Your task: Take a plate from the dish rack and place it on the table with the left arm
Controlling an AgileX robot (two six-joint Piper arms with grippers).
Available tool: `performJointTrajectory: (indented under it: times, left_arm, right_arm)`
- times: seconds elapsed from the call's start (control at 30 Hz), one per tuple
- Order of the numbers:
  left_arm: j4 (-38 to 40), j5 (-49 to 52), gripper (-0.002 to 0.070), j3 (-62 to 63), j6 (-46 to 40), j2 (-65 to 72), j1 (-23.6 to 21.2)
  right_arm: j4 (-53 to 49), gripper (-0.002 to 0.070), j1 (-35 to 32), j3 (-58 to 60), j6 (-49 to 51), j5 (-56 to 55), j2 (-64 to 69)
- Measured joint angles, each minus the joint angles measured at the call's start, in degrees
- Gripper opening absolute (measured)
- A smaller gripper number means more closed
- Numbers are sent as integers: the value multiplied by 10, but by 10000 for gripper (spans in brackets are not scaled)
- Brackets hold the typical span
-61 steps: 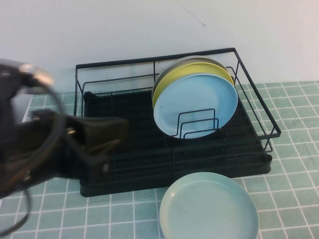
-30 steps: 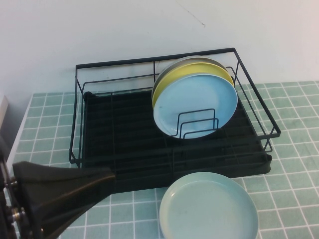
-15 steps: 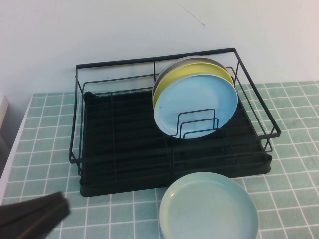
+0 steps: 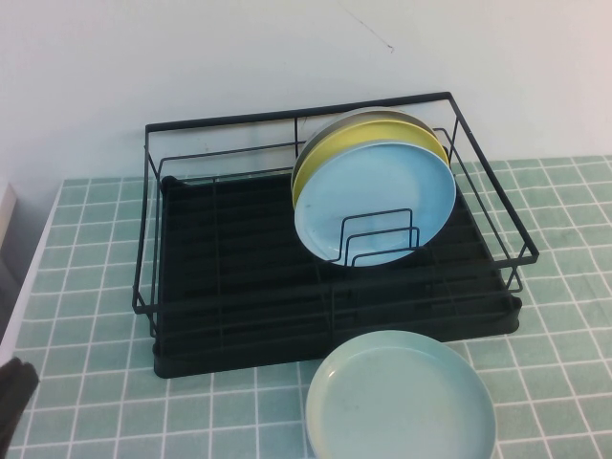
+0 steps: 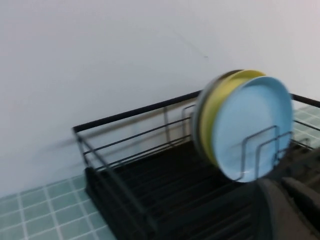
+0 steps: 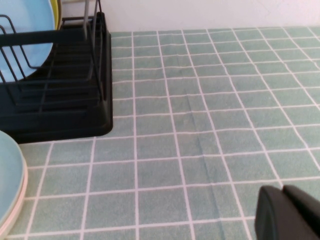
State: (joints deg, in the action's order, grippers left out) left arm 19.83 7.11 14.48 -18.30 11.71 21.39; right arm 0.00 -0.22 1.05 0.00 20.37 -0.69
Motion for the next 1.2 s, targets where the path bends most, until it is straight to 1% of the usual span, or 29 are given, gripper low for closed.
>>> performJointTrajectory:
  times: [0.1,0.23,0.3,0.47,0.57,0.67,0.83,1.2]
  left_arm:
    - [-16,-27,-2,-25,31,0,-31]
    - [-53,-27,-2,-57,72,-12,-71]
    - [-69,-14,-2,-71,101,-23,-92]
    - [-130,44,-2,-102,177,-58,-160]
    - [-163,71,-2,-120,210,-76,-196]
    - [-180,89,-2,-141,228,-94,-224]
    - [-185,106,-2,-156,251,-118,-246]
    - [-186,111,-2,-155,280,-124,-247]
  right_arm:
    - [0,-1,0,0,0,0,0]
    - [0,-1,0,0,0,0,0]
    - [0,-1,0,0,0,0,0]
    - [0,-1,0,0,0,0,0]
    - [0,-1,0,0,0,0,0]
    - [0,-1,0,0,0,0,0]
    - [0,-1,0,0,0,0,0]
    - [0,-1,0,0,0,0,0]
